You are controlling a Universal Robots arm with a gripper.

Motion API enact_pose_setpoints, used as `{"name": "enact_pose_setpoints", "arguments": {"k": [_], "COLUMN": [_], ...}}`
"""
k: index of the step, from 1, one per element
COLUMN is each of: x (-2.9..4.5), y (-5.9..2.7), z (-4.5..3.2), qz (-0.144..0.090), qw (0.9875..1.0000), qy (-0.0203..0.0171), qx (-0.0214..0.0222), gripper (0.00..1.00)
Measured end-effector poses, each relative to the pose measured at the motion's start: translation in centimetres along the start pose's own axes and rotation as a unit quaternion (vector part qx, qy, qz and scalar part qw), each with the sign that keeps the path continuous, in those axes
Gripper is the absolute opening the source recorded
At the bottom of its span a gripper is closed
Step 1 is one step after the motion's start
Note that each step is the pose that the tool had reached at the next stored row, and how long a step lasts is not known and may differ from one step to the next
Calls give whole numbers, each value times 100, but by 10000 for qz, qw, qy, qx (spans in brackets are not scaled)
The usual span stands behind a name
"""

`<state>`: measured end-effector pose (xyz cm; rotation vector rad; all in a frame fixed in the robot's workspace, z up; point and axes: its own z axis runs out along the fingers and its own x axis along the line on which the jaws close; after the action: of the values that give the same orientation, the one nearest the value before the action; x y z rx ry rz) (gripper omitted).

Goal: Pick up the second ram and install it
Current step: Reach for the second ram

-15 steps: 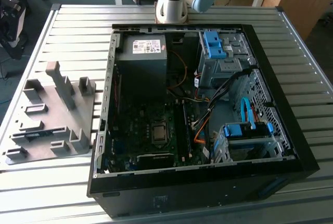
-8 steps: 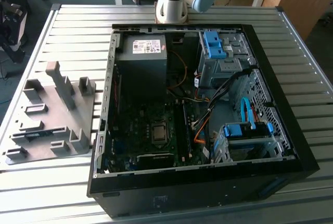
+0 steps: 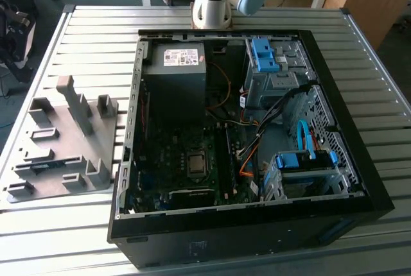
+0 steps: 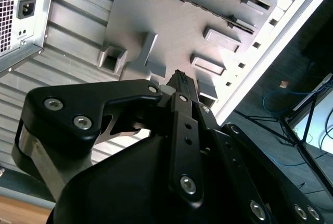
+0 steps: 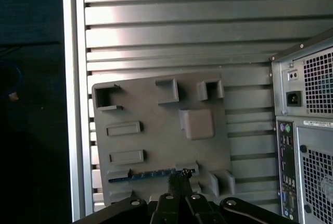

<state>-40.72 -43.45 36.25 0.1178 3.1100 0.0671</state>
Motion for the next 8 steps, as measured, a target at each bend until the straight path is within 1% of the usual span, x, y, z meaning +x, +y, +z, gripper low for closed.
{"name": "enact_pose_setpoints", "arguments": {"k": [8], "x": [1], "y": [-15], "z": [60], "qz": [0], "qw": [10000], "qy": [0], "qx": [0], "gripper": [10]}}
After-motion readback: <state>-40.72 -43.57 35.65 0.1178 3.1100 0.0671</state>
